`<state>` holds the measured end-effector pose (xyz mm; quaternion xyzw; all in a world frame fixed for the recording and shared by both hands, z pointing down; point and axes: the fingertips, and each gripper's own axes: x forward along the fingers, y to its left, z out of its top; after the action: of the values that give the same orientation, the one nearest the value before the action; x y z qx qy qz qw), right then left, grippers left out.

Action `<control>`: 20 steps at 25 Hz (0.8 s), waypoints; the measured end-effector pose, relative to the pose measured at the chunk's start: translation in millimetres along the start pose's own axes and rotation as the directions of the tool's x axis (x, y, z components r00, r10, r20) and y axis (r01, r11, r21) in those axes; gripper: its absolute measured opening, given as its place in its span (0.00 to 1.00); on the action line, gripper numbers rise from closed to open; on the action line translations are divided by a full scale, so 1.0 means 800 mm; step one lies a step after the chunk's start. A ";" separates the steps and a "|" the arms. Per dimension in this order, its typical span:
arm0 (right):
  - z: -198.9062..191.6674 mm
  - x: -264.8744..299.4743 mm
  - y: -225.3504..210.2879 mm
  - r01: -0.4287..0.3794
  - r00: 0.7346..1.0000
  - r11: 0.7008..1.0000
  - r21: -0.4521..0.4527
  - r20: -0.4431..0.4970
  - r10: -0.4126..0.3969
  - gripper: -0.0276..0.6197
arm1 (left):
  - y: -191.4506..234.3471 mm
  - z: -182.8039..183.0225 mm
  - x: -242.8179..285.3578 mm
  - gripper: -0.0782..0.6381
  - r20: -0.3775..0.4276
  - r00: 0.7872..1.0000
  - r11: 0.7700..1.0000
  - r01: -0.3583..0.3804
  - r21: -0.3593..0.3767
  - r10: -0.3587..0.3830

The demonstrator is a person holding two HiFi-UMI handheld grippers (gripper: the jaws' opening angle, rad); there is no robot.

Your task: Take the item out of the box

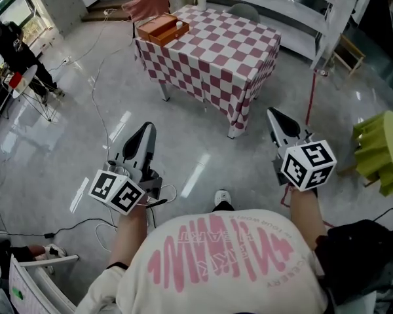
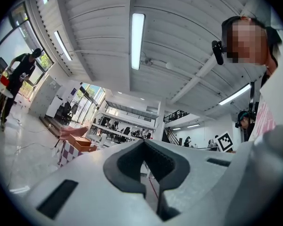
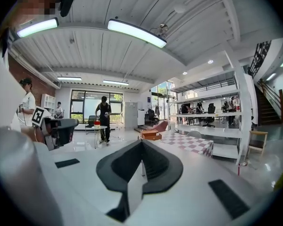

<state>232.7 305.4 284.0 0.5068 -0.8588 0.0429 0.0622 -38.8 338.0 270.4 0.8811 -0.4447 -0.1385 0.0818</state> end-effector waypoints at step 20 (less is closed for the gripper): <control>0.085 0.185 -0.164 -0.091 0.988 0.995 -0.039 0.123 0.095 0.05 | 0.059 0.037 0.221 0.12 0.119 0.993 0.997 0.003 0.075 -0.012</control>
<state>272.3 105.1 240.4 0.4667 -0.8843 -0.0004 0.0146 15.8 166.7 224.8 0.8754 -0.4503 -0.1743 0.0217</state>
